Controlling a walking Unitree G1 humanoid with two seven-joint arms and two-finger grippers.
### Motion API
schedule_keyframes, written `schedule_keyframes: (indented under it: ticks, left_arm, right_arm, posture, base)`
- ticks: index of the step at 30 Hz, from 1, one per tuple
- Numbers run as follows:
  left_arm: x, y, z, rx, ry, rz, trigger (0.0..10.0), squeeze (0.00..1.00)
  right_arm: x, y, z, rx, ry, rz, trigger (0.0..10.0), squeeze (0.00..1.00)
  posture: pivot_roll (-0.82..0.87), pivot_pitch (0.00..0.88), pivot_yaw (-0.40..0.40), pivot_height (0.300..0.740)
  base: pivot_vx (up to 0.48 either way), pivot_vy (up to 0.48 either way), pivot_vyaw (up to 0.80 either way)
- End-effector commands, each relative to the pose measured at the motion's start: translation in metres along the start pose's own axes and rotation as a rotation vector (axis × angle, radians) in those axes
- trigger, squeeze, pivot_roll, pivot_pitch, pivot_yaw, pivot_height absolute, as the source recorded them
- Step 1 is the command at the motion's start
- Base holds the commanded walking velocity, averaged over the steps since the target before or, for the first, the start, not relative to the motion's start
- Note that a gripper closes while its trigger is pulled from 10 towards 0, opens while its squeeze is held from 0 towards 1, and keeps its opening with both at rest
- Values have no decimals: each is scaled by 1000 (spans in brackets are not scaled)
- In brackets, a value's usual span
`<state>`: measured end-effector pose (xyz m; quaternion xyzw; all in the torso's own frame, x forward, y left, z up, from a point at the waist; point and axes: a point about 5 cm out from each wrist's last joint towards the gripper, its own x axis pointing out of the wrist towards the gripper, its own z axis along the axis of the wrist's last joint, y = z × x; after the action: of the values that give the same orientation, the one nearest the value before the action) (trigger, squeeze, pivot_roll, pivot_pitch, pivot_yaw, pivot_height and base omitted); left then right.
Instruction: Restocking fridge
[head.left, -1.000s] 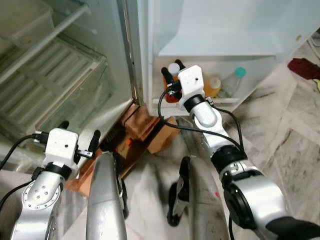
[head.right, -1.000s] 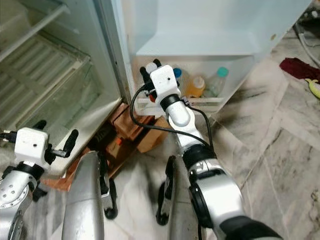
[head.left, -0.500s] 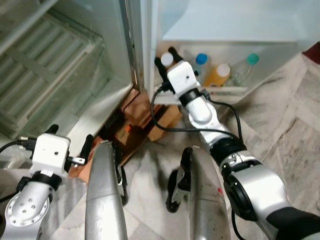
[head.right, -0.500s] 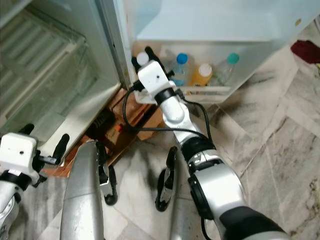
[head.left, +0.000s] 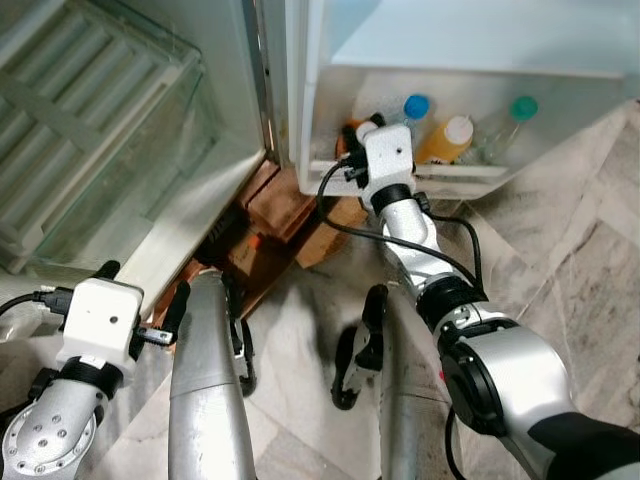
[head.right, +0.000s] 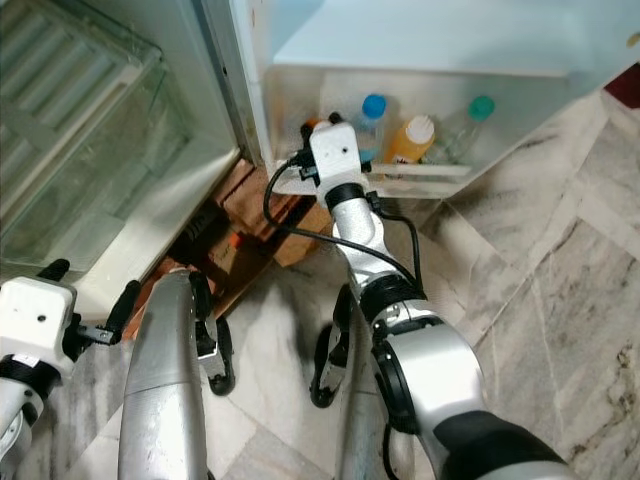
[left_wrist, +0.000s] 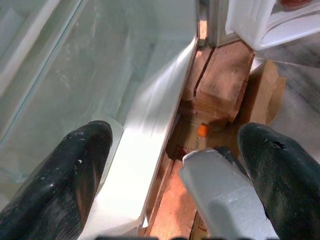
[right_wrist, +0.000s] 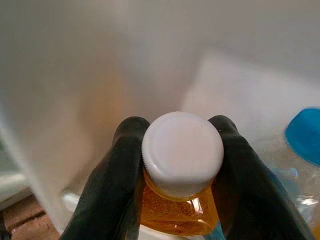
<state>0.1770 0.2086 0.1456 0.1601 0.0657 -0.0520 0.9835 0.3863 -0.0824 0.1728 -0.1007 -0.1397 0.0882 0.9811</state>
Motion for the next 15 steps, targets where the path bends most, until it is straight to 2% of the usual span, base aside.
schedule_keyframes:
  ticks: [1,2,3,8,15]
  left_arm:
    - [-4,-3,-4,1,33,-11,10000,0]
    - [-3,-3,-5,2,34,-13,10000,0]
    - [0,-3,-5,5,35,-17,10000,0]
    - [6,-2,-8,21,37,-25,10000,0]
    - [28,12,-12,52,22,5,10000,0]
  right_arm:
    - [-13,-8,-28,29,140,-45,10000,937]
    - [-13,-8,-27,53,142,-45,10000,937]
    - [-11,-10,-26,70,148,-49,10000,1000]
    - [-4,-15,-21,106,163,-59,10000,1000]
    - [2,-12,-13,177,145,70,10000,1000]
  posture:
    - [240,515,-64,576]
    - [241,510,-62,576]
    - [238,501,-60,576]
    - [231,479,-55,576]
    - [205,415,-69,576]
  base:
    - [0,0,0]
    - [0,0,0]
    - [0,0,0]
    - [0,0,0]
    - [0,0,0]
